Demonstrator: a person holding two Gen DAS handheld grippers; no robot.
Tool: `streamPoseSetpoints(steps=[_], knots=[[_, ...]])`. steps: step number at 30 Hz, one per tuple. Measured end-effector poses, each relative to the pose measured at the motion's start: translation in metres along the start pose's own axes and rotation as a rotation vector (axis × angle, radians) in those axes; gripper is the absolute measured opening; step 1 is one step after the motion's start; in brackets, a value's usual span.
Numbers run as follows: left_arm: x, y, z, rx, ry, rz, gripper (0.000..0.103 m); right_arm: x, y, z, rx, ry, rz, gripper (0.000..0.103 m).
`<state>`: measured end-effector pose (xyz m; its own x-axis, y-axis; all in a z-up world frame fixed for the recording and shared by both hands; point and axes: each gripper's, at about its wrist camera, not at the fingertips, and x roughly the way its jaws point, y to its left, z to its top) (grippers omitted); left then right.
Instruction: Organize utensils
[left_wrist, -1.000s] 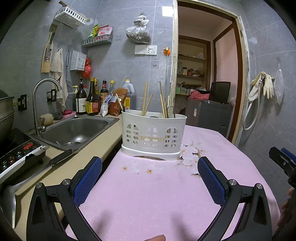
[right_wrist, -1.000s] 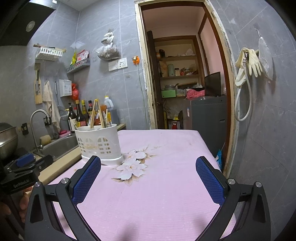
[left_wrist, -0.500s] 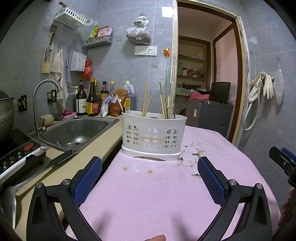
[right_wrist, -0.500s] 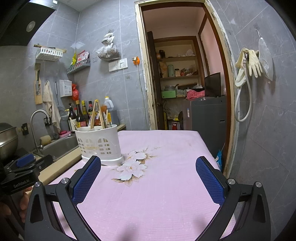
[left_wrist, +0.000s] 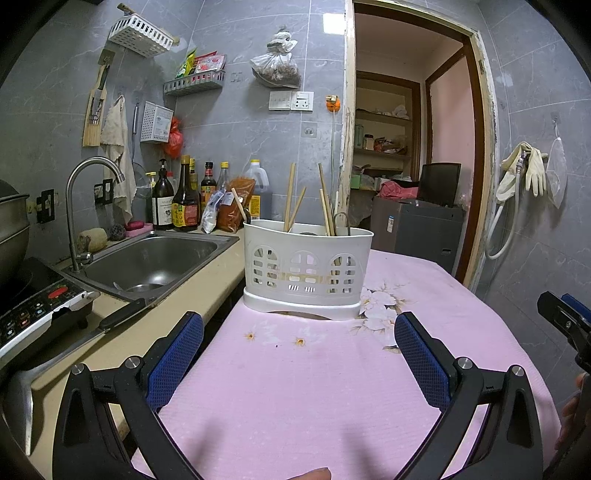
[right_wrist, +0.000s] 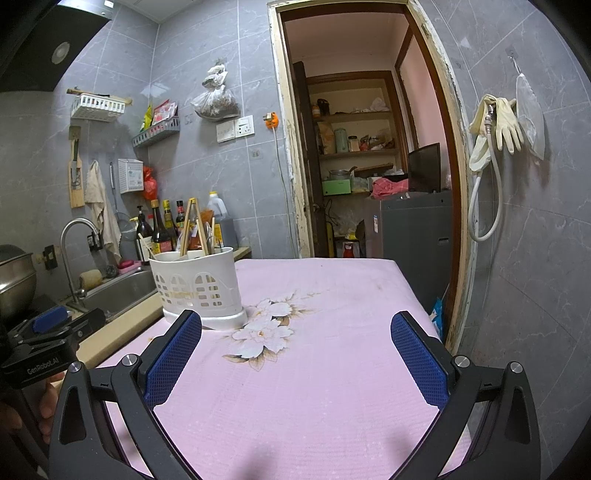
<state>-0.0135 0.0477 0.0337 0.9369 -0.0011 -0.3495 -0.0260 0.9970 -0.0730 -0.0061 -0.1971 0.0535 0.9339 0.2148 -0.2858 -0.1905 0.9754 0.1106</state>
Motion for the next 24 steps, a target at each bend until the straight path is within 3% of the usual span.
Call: streamPoseSetpoints(steps=[24], knots=[[-0.0008,-0.0004,-0.0006,0.005,0.002,0.000,0.101,0.0000,-0.0003,0.0000,0.003,0.001,-0.001,0.103]])
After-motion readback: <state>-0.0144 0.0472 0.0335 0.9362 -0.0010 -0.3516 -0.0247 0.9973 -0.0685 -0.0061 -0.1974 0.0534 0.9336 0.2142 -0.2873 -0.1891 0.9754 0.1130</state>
